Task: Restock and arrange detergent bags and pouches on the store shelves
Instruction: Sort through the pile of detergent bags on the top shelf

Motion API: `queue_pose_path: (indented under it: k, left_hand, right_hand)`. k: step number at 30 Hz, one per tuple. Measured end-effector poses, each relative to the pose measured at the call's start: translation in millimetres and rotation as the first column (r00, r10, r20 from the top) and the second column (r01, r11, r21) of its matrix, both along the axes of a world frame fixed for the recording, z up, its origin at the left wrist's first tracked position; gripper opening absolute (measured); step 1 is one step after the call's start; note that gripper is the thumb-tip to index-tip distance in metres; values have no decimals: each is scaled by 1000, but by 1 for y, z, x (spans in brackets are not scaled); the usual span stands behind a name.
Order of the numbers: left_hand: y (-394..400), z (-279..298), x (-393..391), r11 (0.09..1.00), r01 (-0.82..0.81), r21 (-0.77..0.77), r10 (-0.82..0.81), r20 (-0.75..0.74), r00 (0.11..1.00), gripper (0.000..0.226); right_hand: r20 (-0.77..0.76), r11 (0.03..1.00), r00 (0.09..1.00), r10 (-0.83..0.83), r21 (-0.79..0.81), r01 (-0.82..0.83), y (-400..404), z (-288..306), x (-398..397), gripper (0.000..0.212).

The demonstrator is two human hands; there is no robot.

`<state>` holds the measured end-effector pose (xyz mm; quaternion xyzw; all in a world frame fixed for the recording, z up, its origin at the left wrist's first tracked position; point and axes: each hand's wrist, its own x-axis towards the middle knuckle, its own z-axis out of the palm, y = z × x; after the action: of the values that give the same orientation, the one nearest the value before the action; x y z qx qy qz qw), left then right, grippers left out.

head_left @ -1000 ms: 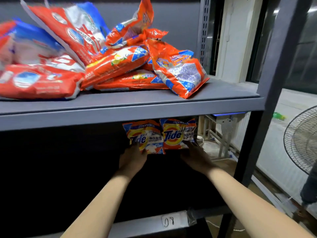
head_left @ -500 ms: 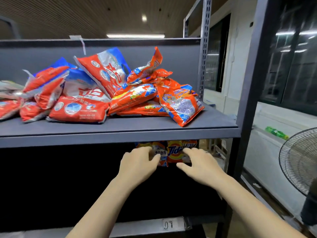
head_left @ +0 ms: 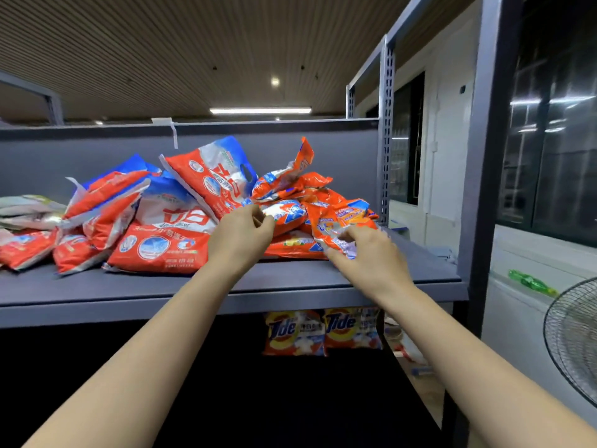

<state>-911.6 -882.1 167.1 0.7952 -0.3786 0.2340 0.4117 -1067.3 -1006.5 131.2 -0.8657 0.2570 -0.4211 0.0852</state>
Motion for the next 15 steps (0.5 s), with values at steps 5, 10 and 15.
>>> queue_pose_path:
  k: [5,10,15]
  left_hand:
    - [-24,9,37,1000,25,13,-25,-25,999,28]
    - [-52,23,70,997,71,-39,-71,8,997,38]
    - [-89,48,100,995,82,-55,-82,-10,997,52]
  right_hand:
    - [-243,950,921,-304,-150,273,-21,-13,45,78]
    - [-17,955,958,-287,-80,285,-42,-18,46,39]
    - [592,974,792,-150,225,16,-56,-10,17,14]
